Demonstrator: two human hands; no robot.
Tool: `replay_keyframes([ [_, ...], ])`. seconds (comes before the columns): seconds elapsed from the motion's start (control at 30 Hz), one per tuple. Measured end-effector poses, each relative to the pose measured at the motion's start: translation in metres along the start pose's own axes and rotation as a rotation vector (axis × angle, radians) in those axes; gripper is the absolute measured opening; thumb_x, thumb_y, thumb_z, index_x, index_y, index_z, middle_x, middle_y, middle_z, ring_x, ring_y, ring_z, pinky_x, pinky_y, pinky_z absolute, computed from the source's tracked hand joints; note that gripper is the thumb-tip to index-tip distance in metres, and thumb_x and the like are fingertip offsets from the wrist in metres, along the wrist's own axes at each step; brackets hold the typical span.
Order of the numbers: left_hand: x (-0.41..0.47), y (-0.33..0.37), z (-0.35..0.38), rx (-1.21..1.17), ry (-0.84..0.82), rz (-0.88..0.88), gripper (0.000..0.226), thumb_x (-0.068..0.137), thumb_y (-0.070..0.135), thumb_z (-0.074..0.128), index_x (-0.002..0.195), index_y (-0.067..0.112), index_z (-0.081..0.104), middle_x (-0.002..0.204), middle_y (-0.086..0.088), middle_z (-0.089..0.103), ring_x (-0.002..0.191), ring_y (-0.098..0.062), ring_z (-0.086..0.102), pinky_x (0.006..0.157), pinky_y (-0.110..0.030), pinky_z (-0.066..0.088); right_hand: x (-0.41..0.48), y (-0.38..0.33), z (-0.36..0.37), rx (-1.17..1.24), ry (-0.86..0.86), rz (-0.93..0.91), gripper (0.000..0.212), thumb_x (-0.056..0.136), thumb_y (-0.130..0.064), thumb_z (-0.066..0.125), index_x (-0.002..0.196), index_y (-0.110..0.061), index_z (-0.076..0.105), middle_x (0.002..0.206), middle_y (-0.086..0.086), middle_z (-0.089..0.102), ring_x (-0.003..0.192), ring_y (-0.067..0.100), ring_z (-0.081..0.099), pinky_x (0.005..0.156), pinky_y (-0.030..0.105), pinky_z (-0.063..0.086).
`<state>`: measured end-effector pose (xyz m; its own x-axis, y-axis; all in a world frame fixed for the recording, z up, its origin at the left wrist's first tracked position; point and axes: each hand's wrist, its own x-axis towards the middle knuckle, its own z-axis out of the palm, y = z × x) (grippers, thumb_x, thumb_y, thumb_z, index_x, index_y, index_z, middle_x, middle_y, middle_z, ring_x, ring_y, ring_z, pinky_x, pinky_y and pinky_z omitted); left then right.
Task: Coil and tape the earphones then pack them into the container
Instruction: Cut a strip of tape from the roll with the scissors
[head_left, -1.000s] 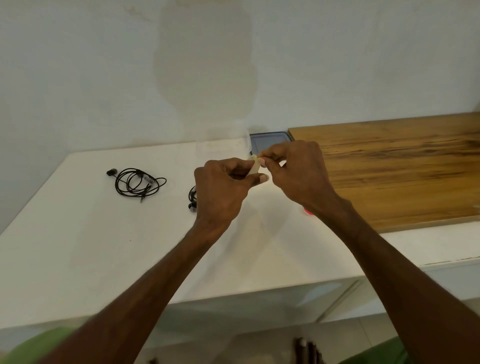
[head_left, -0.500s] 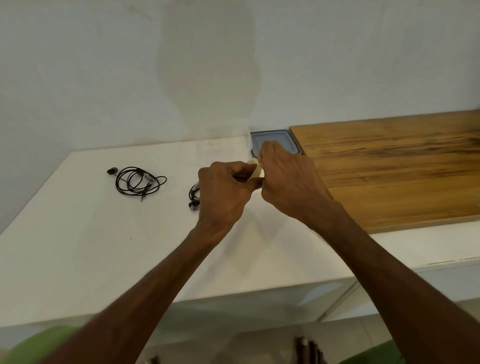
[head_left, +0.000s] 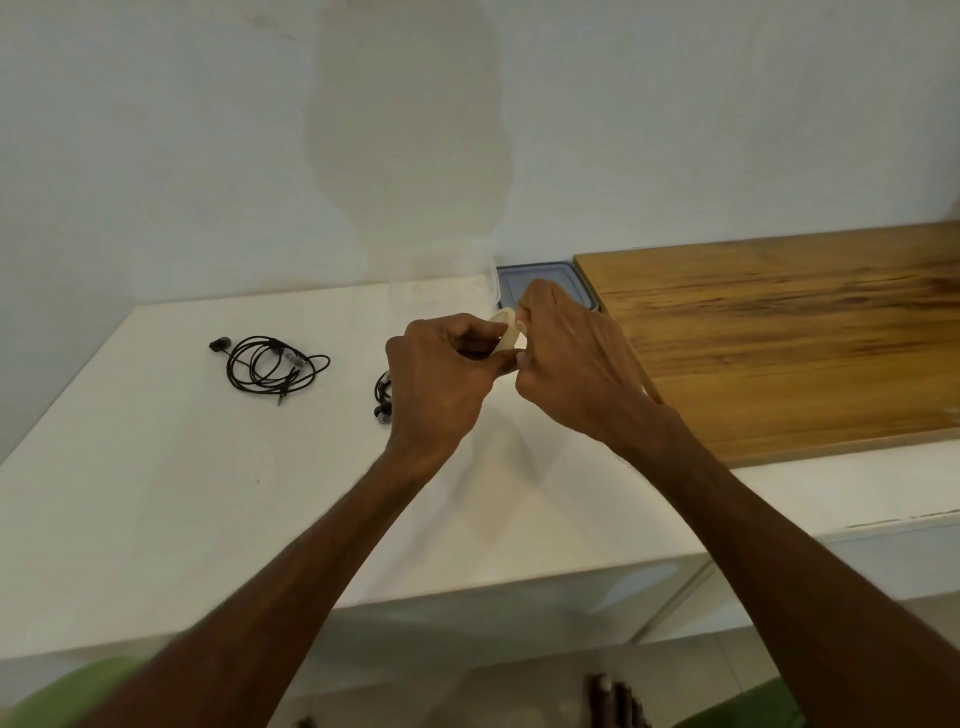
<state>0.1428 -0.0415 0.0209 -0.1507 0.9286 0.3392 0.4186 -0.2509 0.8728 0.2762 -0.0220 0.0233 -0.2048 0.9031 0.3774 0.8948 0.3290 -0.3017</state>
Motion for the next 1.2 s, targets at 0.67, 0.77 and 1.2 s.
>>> replay_keyframes([
  [0.67,0.001,-0.004,-0.007,0.029,-0.047,0.012,0.029,0.069,0.025,0.088,0.094,0.013,0.08,0.082,0.001,0.078,0.071,-0.001,0.072,0.069,-0.004,0.05,0.006,0.003,0.002,0.562,0.158,0.218,0.01,0.088,-0.019,0.071,0.093,-0.011,0.075,0.075,-0.006,0.066,0.065,0.007,0.065,0.058,0.016,0.054],
  [0.77,-0.001,-0.005,-0.005,0.003,-0.046,0.012,0.026,0.072,0.024,0.087,0.093,0.012,0.08,0.081,0.002,0.077,0.072,0.003,0.071,0.067,-0.003,0.049,0.003,0.0,0.003,0.434,0.125,0.177,0.012,0.093,-0.018,0.063,0.096,-0.008,0.068,0.083,-0.003,0.063,0.071,0.012,0.061,0.067,0.024,0.055],
  [1.2,0.008,-0.005,-0.003,0.081,-0.184,0.052,0.042,0.075,0.031,0.084,0.114,0.02,0.073,0.085,-0.002,0.078,0.065,-0.006,0.073,0.076,-0.028,0.061,-0.001,0.009,-0.01,0.7,-0.128,0.257,0.014,0.1,-0.018,0.052,0.1,-0.007,0.061,0.091,0.01,0.07,0.078,0.017,0.07,0.056,0.021,0.056],
])
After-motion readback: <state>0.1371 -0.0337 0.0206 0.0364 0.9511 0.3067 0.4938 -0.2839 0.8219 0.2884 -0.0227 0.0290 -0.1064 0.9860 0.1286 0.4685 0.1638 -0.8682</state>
